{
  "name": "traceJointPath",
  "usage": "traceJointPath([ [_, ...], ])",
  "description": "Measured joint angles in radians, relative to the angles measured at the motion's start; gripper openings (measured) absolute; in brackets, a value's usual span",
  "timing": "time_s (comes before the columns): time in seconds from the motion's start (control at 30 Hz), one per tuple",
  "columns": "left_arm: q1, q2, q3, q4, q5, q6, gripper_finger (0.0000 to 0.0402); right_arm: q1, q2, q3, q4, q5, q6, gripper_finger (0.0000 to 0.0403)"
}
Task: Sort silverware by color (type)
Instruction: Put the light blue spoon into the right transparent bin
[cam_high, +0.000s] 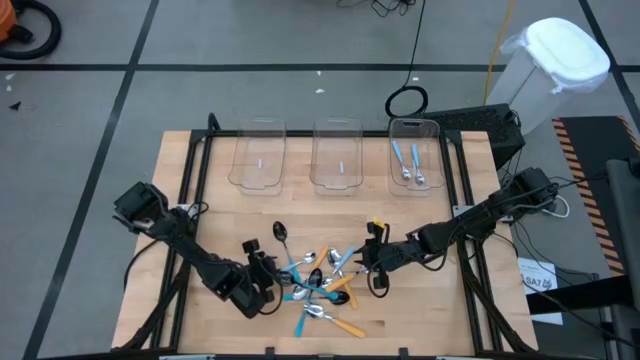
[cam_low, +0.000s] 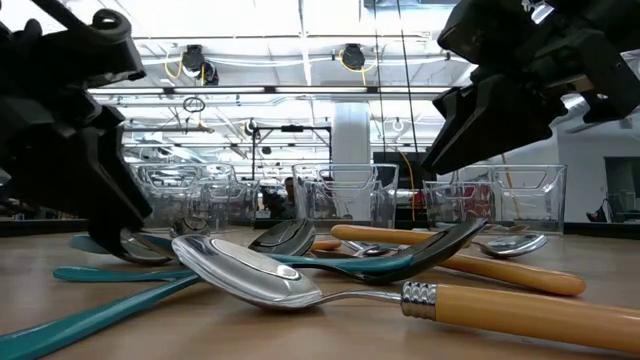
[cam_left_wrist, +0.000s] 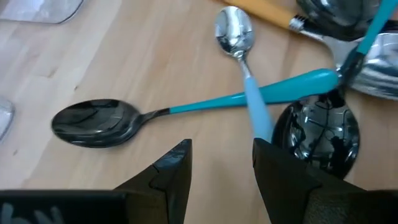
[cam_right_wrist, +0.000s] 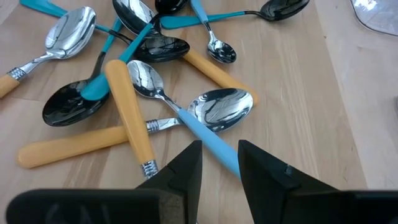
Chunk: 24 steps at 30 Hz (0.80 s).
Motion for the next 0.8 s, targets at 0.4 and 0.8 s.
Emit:
traceJointPath([
  [0.4, -0.019, 0.000, 0.000, 0.095, 0.119, 0.035, 0.0168, 0.000, 0.000, 0.000, -0.001, 0.000, -0.004, 0.0100],
  [0.8, -0.003, 0.000, 0.000, 0.114, 0.105, -0.020, 0.0168, 0.000, 0.000, 0.000, 0.000, 0.000, -0.019, 0.0100],
])
